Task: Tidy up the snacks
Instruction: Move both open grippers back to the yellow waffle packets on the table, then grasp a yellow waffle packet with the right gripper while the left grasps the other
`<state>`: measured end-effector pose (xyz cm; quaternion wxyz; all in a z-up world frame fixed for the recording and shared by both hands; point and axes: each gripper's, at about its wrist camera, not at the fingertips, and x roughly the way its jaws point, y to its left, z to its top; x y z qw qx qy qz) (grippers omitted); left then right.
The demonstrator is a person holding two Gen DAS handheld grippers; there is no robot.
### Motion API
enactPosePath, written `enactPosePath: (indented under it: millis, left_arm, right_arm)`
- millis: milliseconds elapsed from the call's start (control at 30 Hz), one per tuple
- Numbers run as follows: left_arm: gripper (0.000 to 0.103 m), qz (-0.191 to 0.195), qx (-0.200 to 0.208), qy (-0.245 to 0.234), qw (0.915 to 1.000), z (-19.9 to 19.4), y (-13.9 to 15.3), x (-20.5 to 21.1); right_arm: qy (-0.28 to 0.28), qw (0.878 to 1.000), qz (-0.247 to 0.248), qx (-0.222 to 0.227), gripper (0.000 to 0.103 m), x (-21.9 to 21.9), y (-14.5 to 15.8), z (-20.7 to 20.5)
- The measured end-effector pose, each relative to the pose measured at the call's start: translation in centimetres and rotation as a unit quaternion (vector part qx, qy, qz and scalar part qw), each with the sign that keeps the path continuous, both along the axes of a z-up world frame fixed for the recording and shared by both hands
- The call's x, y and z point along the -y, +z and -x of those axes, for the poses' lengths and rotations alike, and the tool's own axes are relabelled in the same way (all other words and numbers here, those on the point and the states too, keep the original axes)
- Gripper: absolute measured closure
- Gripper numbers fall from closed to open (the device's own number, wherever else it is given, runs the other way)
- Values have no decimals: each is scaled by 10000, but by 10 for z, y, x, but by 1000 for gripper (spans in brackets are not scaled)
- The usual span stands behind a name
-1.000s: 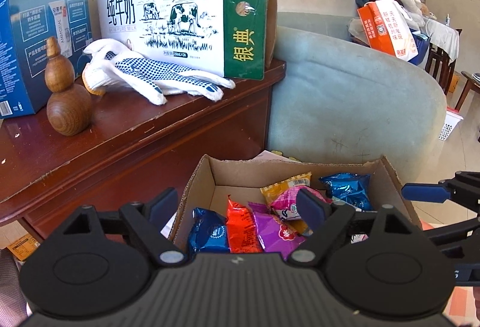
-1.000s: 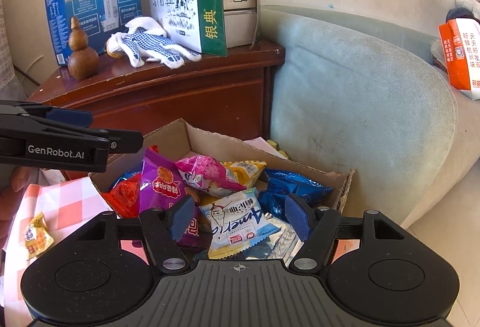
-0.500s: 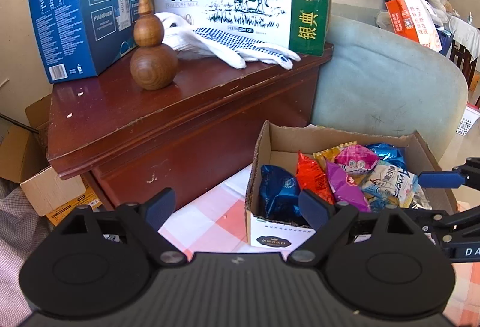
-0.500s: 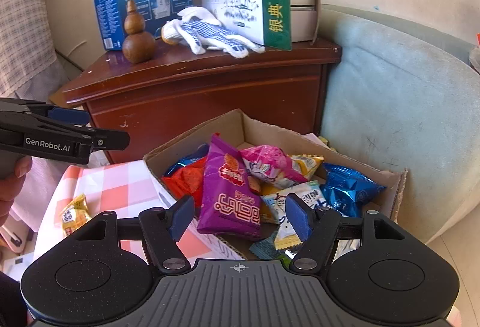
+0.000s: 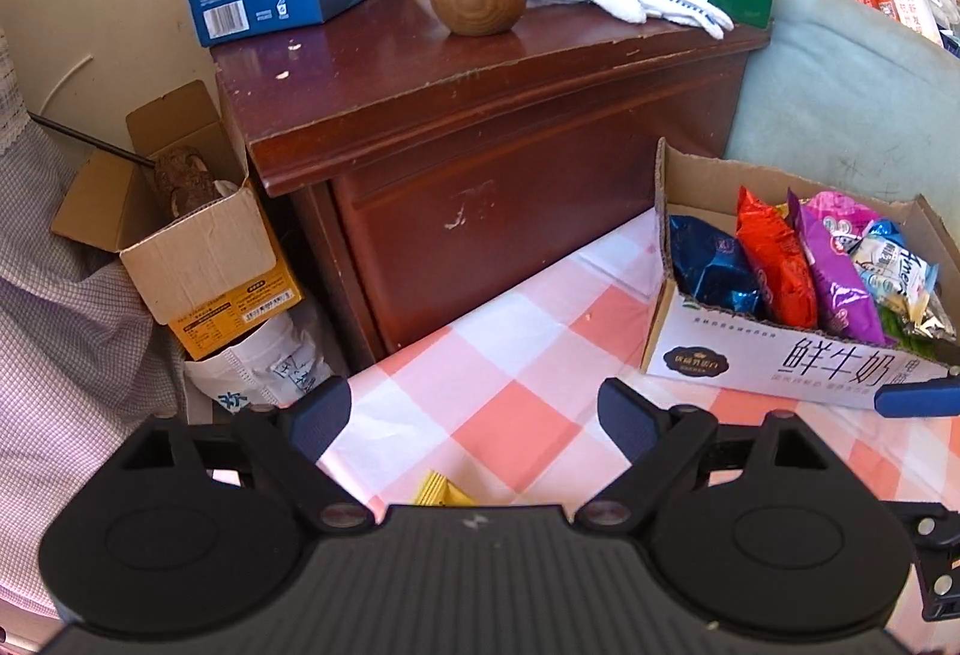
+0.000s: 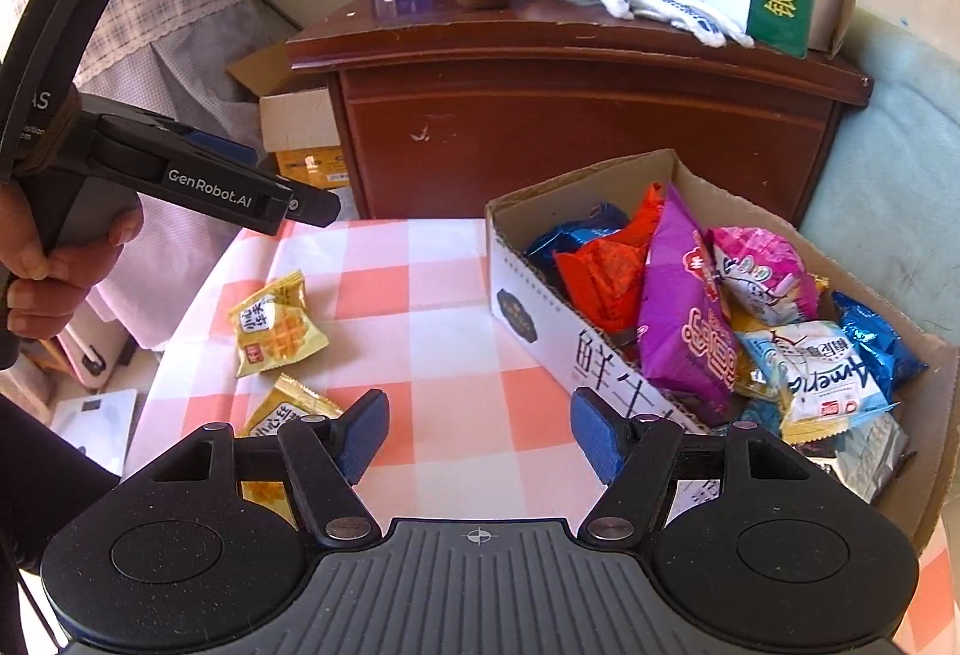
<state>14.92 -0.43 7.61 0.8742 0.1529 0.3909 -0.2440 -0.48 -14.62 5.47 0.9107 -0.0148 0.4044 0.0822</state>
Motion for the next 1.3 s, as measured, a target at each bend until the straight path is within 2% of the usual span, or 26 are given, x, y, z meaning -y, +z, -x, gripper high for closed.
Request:
enactPosePath:
  millis: [100, 233, 367, 600, 700, 900, 1033, 1100, 1200, 1300]
  left_arm:
    - [14, -191, -169, 168, 9995, -3, -12, -8]
    - [14, -228, -508, 480, 9973, -9, -27, -16]
    - [14, -351, -729, 807, 9934, -15, -42, -21]
    - [14, -177, -1041, 1350, 9852, -27, -50, -30]
    - [14, -235, -993, 1438, 9843, -29, -52, -31]
    - [14, -310, -1001, 1403, 9845, -30, -57, -28]
    - [14, -389, -928, 1400, 9850, -30, -59, -27]
    - [14, -389, -924, 1405, 9850, -30, -58, -27]
    - [14, -387, -947, 1418, 9846, -30, -59, -27]
    - [14, -406, -959, 1417, 9844, -29, -59, -26]
  right_arm:
    - [105, 9996, -122, -232, 35, -12, -9, -3]
    - [260, 9983, -214, -481, 35, -30, -20, -5]
    - [331, 9961, -388, -726, 30, -51, -35, -5]
    - [133, 9933, -641, -956, 23, -85, -59, -5]
    - [118, 9941, -519, -949, 17, -100, -68, -5]
    - [328, 9973, -1, -661, 15, -126, -75, -2]
    - [305, 9975, 427, -474, 19, -129, -78, -3]
    - [198, 9978, 419, -479, 22, -123, -77, -5]
    - [32, 9980, 442, -444, 35, -111, -74, -8]
    - [-146, 9980, 342, -501, 37, -96, -71, -11]
